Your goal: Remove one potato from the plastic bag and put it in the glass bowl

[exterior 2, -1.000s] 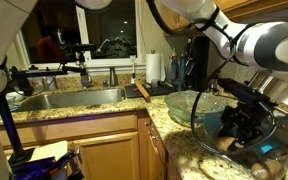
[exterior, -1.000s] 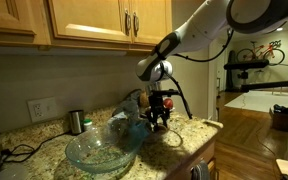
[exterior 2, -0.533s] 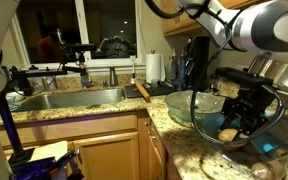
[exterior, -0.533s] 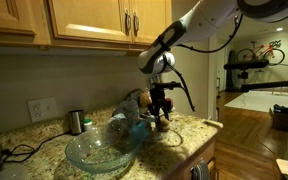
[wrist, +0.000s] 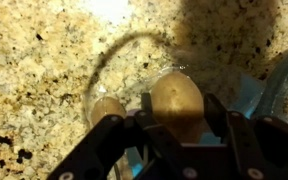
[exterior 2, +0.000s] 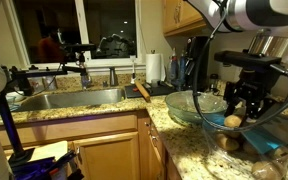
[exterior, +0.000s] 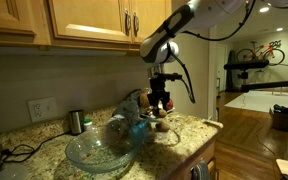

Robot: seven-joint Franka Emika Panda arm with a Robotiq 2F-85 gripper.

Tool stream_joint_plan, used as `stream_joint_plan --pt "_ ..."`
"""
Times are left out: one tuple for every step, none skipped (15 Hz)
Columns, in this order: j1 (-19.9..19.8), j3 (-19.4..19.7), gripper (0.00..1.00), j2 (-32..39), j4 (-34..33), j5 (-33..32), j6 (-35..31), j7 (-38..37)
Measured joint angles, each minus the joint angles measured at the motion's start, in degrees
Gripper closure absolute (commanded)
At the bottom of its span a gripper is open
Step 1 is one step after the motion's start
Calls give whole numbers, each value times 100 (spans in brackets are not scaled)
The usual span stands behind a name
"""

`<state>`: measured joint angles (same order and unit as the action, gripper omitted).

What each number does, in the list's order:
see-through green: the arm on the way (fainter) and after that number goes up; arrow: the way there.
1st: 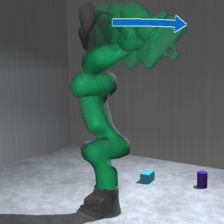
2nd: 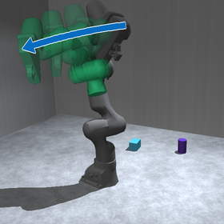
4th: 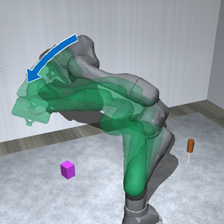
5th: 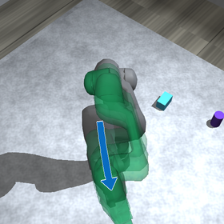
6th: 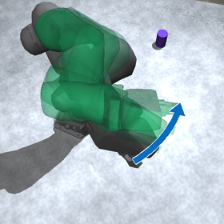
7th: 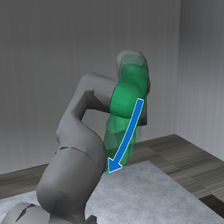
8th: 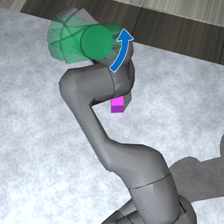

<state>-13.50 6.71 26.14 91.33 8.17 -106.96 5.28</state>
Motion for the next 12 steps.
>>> stream_joint_plan --pt "1 -19 71 -33 10 0 -2 106" --pt "2 -43 71 -53 10 0 -2 205" --pt "6 -71 71 -64 10 0 -2 313" --pt "8 -105 71 -67 10 1 -1 415" --pt "9 -142 71 -67 10 2 10 543" --pt "10 -182 71 -67 10 2 15 656" --pt "14 -217 71 -67 10 2 21 784" --pt "16 -251 71 -67 9 2 27 891" --pt "21 -278 71 -67 8 2 31 992" --pt "31 -300 71 -67 6 1 34 1070" --pt "46 -319 71 -67 0 1 38 1141" --pt "74 -330 71 -67 -9 0 40 1197"
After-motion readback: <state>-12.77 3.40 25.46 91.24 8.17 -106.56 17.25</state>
